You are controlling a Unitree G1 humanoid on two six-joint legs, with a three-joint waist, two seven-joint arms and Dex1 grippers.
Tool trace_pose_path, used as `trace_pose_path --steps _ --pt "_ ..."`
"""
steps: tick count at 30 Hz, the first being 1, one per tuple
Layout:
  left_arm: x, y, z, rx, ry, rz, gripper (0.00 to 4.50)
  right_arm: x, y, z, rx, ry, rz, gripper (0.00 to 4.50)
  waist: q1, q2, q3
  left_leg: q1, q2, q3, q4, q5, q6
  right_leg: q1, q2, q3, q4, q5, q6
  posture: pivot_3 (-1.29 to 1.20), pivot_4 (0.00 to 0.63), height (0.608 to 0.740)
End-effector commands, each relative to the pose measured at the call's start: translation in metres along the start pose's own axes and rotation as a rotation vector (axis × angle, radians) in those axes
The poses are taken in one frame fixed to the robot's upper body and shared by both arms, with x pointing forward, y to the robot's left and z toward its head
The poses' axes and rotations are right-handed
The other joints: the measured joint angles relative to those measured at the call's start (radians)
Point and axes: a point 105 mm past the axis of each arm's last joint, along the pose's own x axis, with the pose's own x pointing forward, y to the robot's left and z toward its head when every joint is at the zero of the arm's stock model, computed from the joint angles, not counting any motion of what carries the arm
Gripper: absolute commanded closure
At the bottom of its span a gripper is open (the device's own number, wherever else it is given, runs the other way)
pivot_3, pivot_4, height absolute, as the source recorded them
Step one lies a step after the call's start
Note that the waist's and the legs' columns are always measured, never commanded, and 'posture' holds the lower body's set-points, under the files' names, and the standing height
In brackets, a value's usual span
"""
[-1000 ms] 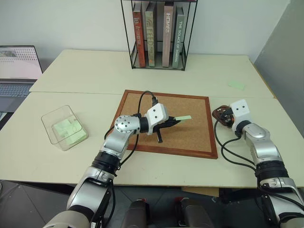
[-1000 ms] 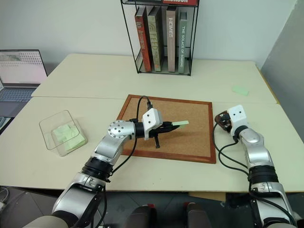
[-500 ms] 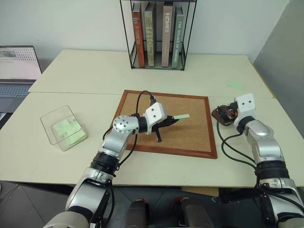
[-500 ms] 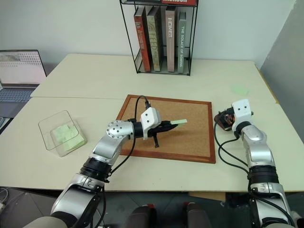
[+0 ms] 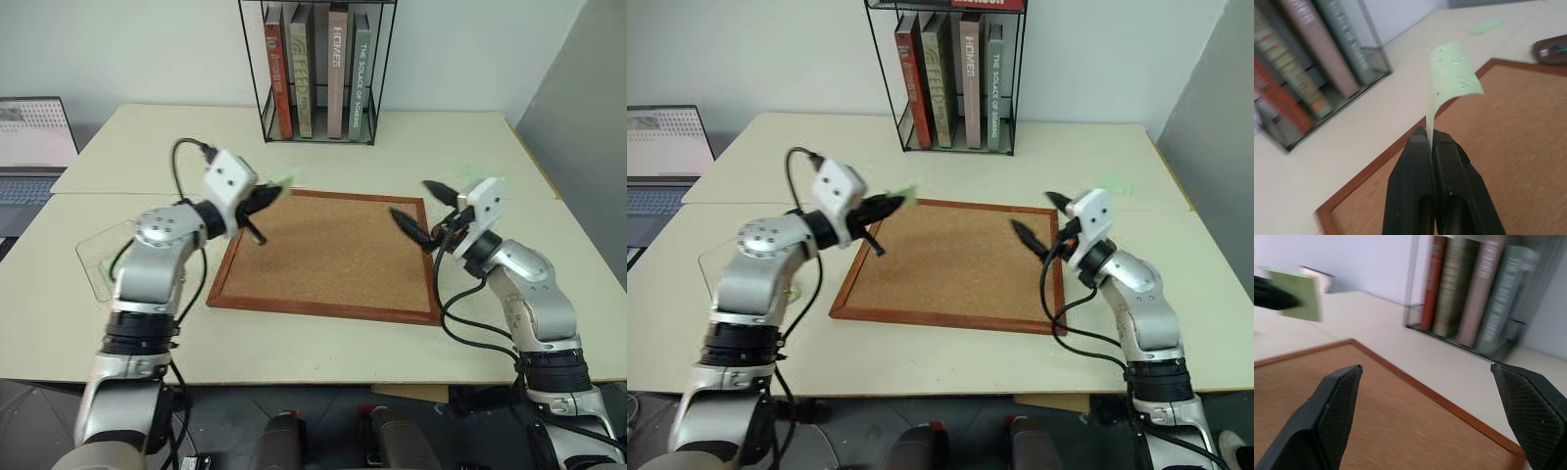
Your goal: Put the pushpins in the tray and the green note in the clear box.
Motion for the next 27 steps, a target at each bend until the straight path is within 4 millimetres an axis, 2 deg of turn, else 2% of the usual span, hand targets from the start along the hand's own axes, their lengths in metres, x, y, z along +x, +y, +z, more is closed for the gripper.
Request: trace_pose_path --steps 1,6,9,13,16,21,25,27 --pt "-0.031 0.029 0.003 -0.043 0.057 0.125 4.5 0.013 0.038 0.022 -0.01 -0.018 0.225 0.04 -0.001 -0.001 0.0 0.0 -0.001 0.0 0.0 0.0 0.0 0.0 -0.001 0.0 0.0 0.0 0.0 0.0 0.15 0.74" --pt "-0.078 0.063 -0.02 -0.077 0.214 0.285 4.5 0.03 0.061 0.023 -0.017 0.064 0.366 0.04 -0.002 -0.002 0.002 0.0 -0.002 0.0 0.001 0.0 0.0 0.0 -0.004 -0.001 0.0 0.0 0.0 0.0 0.15 0.74" --pt "-0.115 0.082 -0.032 -0.097 0.319 0.371 4.5 0.039 0.079 0.022 -0.001 0.1 0.484 0.04 -0.002 -0.003 0.002 0.0 -0.002 0.0 0.0 0.0 0.0 -0.001 -0.004 -0.001 0.0 0.0 0.0 0.0 0.15 0.74" --pt "-0.148 0.096 -0.04 -0.101 0.416 0.445 4.5 0.047 0.086 0.018 -0.009 0.12 0.525 0.04 -0.001 -0.003 0.003 -0.001 -0.002 0.0 -0.001 0.0 0.0 -0.004 -0.004 -0.001 0.0 -0.001 -0.002 0.0 0.15 0.74" --pt "-0.169 0.099 -0.054 -0.099 0.51 0.485 4.5 0.05 0.088 0.015 -0.017 0.129 0.539 0.04 0.002 -0.003 0.003 -0.001 -0.002 0.0 -0.001 0.0 0.0 -0.003 -0.006 -0.001 0.0 -0.001 -0.002 0.0 0.15 0.74" --pt "-0.184 0.092 -0.072 -0.152 0.586 0.504 4.5 0.052 0.091 0.013 -0.019 0.13 0.554 0.04 0.005 -0.004 0.002 -0.001 -0.003 0.001 -0.001 0.0 0.0 -0.003 -0.008 -0.002 0.0 -0.001 -0.002 0.0 0.15 0.74" --pt "-0.181 0.087 -0.084 -0.192 0.594 0.513 4.5 0.054 0.094 0.013 -0.018 0.124 0.57 0.04 0.005 -0.004 0.002 -0.001 -0.002 0.0 -0.001 0.0 -0.001 -0.004 -0.008 -0.002 0.001 -0.001 -0.003 0.0 0.15 0.74" --pt "-0.179 0.088 -0.084 -0.203 0.578 0.531 4.1 0.055 0.095 0.013 -0.019 0.122 0.577 0.0 0.005 -0.004 0.002 -0.001 -0.002 0.0 -0.001 0.0 -0.001 -0.004 -0.008 -0.002 0.001 -0.001 -0.003 0.0 0.15 0.74"
